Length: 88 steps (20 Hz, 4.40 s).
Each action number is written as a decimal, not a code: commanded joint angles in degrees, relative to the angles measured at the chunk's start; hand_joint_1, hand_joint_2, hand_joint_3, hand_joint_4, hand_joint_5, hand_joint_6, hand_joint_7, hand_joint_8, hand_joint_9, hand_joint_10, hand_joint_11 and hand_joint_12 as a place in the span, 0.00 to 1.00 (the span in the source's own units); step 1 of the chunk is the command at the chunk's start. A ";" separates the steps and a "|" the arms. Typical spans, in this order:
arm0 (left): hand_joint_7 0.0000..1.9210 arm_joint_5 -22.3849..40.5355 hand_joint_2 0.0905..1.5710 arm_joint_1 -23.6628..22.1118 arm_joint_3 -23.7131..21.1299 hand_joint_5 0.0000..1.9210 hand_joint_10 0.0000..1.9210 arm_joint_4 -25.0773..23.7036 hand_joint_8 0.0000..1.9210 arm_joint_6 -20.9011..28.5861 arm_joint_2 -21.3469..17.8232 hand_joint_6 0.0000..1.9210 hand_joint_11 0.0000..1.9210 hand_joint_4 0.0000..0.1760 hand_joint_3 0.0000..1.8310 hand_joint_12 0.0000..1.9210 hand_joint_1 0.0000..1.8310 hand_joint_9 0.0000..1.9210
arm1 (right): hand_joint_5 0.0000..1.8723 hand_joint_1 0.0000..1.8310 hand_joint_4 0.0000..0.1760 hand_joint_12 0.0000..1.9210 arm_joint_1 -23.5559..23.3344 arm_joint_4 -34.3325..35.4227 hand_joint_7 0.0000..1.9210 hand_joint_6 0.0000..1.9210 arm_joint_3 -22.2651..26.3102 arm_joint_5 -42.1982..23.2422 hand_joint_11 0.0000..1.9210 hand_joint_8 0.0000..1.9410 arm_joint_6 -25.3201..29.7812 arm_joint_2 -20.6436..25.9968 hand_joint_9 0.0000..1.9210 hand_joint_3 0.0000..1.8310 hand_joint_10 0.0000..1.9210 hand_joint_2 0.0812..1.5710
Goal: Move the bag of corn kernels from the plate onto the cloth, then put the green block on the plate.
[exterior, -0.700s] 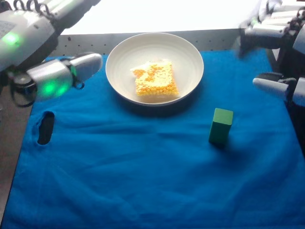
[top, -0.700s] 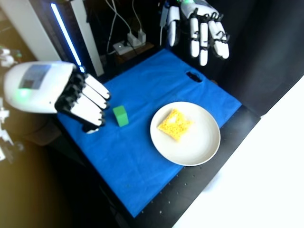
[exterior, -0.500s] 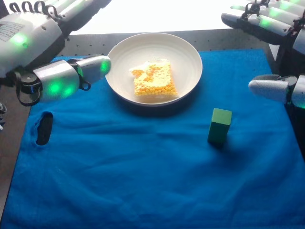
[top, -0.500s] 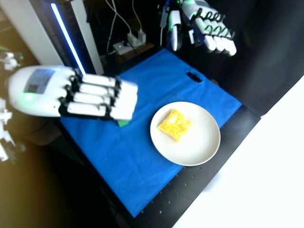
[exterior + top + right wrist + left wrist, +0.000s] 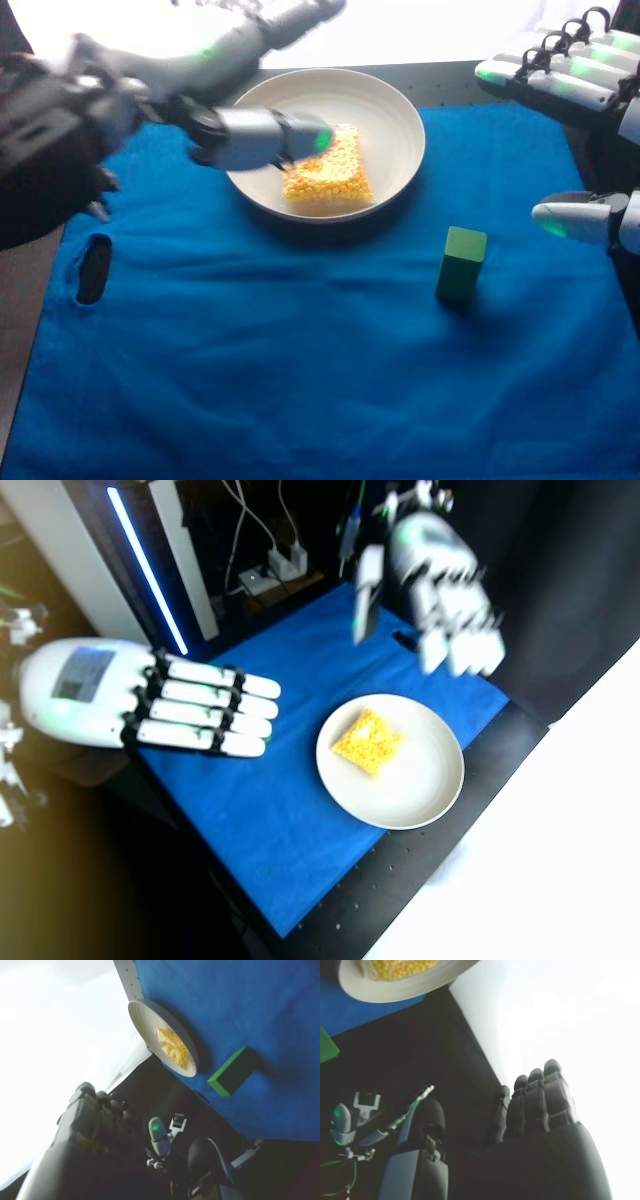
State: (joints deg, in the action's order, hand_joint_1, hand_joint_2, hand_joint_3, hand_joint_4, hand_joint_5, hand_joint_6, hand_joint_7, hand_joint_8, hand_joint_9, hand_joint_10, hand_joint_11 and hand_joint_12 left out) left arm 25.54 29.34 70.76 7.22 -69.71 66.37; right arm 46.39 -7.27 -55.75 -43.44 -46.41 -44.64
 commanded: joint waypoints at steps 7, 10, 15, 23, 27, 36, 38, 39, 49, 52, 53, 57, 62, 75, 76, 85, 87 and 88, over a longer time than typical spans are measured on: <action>0.02 -8.21 0.78 -1.22 9.49 0.04 0.01 4.21 0.00 -2.43 8.54 0.01 0.00 0.23 0.00 0.53 0.36 0.02 | 0.00 0.16 0.00 0.00 -0.45 1.14 0.00 0.00 -0.13 -7.20 0.00 0.00 0.03 -0.37 0.00 0.00 0.00 0.83; 0.05 -9.66 0.80 -0.83 10.52 0.08 0.00 4.46 0.00 -2.45 9.57 0.01 0.00 0.13 0.00 0.41 0.37 0.04 | 0.00 0.13 0.00 0.00 -0.42 1.15 0.00 0.00 -0.13 -7.20 0.00 0.00 0.04 -0.37 0.00 0.00 0.00 0.83; 0.03 -11.23 0.83 -0.41 12.71 0.09 0.01 6.07 0.00 -2.45 11.15 0.00 0.00 0.26 0.00 0.63 0.41 0.06 | 0.00 0.16 0.00 0.00 -0.32 1.26 0.00 0.00 -0.15 -7.20 0.00 0.00 0.04 -0.39 0.00 0.00 0.00 0.83; 0.19 -11.54 0.86 0.05 14.75 0.27 0.62 9.67 0.10 -3.48 11.94 0.84 0.20 0.00 0.01 0.87 0.55 0.15 | 0.00 0.17 0.00 0.00 -0.17 1.29 0.00 0.00 -0.16 -7.20 0.00 0.00 0.15 -0.59 0.00 0.00 0.00 0.85; 0.04 -8.87 0.77 -0.23 13.31 0.13 0.86 10.18 0.65 -3.50 10.73 0.69 0.27 0.00 0.00 0.98 0.87 0.30 | 0.00 0.16 0.00 0.00 0.08 1.42 0.00 0.00 -0.20 -7.21 0.00 0.00 0.23 -0.68 0.00 0.00 0.00 0.85; 0.03 6.21 0.80 -1.98 2.17 0.16 0.97 1.72 0.68 1.39 1.21 0.68 0.27 0.00 0.00 1.00 0.68 0.18 | 0.00 0.18 0.00 0.00 0.42 1.87 0.00 0.00 -0.19 -7.23 0.00 0.00 0.30 -0.80 0.00 0.00 0.00 0.85; 0.03 12.00 0.77 -0.28 -2.27 0.12 0.98 -1.25 0.68 3.56 -2.82 0.67 0.26 0.00 0.00 1.00 0.74 0.16 | 0.00 0.18 0.00 0.00 0.73 2.18 0.00 0.00 -0.12 -7.24 0.00 0.00 0.37 -0.79 0.00 0.00 0.00 0.86; 0.04 14.56 0.77 1.14 -4.65 0.10 0.91 -2.13 0.79 3.93 -4.92 0.72 0.31 0.00 0.02 1.00 0.85 0.26 | 0.00 0.18 0.00 0.00 0.80 2.23 0.00 0.00 -0.09 -7.25 0.00 0.00 0.39 -0.79 0.00 0.00 0.00 0.86; 0.02 31.55 0.83 22.13 -18.73 0.16 0.95 -5.72 0.75 13.36 -15.13 0.59 0.19 0.00 0.00 1.00 0.64 0.12 | 0.00 0.18 0.00 0.21 1.19 2.95 0.00 0.00 0.27 -7.24 0.00 0.00 0.74 -0.78 0.00 0.01 0.00 0.83; 0.00 30.51 0.76 23.49 -17.36 0.06 0.29 -2.85 0.17 14.17 -13.34 0.22 0.01 0.30 0.00 0.58 0.46 0.01 | 0.00 0.17 0.00 0.33 1.38 2.98 0.00 0.00 0.35 -7.25 0.00 0.00 0.95 -0.78 0.00 0.00 0.00 0.84; 0.00 30.68 0.70 23.66 -17.29 0.01 0.06 -2.28 0.03 14.17 -13.36 0.04 0.00 0.72 0.00 0.12 0.38 0.00 | 0.00 0.20 0.00 0.34 1.43 2.98 0.00 0.00 0.36 -7.25 0.00 0.00 0.96 -0.82 0.00 0.00 0.00 0.84; 0.00 33.84 0.64 25.51 -17.83 0.00 0.00 -0.52 0.00 14.17 -14.58 0.00 0.00 0.99 0.00 0.00 0.29 0.00 | 0.00 0.20 0.00 0.41 1.44 1.61 0.00 0.00 0.31 -7.36 0.00 0.00 2.32 -1.61 0.00 0.00 0.00 0.84; 0.00 42.55 0.66 28.85 -18.79 0.00 0.00 4.90 0.00 13.84 -16.70 0.00 0.00 0.65 0.00 0.00 0.31 0.00 | 0.00 0.21 0.00 0.29 1.43 -4.09 0.00 0.00 -3.51 -7.96 0.00 0.00 12.18 -4.44 0.01 0.00 0.00 0.83; 0.00 53.54 0.72 35.62 -20.43 0.00 0.00 12.95 0.00 13.84 -17.33 0.00 0.00 0.43 0.01 0.00 0.29 0.00 | 0.07 0.37 0.00 0.69 1.47 -7.40 0.07 0.01 -7.51 0.35 0.00 0.01 15.46 -11.69 0.12 0.00 0.04 0.76; 0.00 53.90 0.72 35.92 -20.49 0.00 0.00 13.32 0.00 13.85 -17.31 0.00 0.00 0.36 0.01 0.00 0.30 0.00 | 0.10 0.41 0.00 0.73 1.47 -7.40 0.11 0.02 -7.83 1.13 0.00 0.01 15.46 -12.21 0.15 0.00 0.06 0.76; 0.00 53.95 0.74 36.38 -20.50 0.03 0.00 13.76 0.00 13.86 -17.21 0.00 0.00 0.29 0.00 0.11 0.33 0.00 | 0.33 0.66 0.00 0.92 -0.50 -7.84 0.43 0.67 -9.50 0.98 0.50 0.77 15.46 -13.19 0.52 0.00 0.76 0.79; 0.00 53.92 0.75 36.43 -20.50 0.03 0.00 13.78 0.00 13.86 -17.20 0.00 0.00 0.36 0.00 0.11 0.33 0.00 | 0.31 0.65 0.00 0.95 -2.08 -8.18 0.41 0.69 -9.37 -0.25 0.54 0.81 15.46 -12.36 0.54 0.00 0.83 0.81; 0.00 53.92 0.74 36.44 -20.50 0.03 0.00 13.78 0.00 13.86 -17.20 0.00 0.00 0.39 0.00 0.11 0.32 0.00 | 0.33 0.64 0.00 0.99 -3.55 -8.72 0.36 0.76 -9.14 -0.82 0.57 0.81 15.46 -11.63 0.55 0.00 0.91 0.82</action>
State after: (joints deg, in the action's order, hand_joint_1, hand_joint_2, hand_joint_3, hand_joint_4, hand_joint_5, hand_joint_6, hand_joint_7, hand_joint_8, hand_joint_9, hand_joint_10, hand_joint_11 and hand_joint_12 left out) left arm 72.25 66.06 50.15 21.78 -56.05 49.36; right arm 43.16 -17.43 -65.01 -36.93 -31.07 -56.23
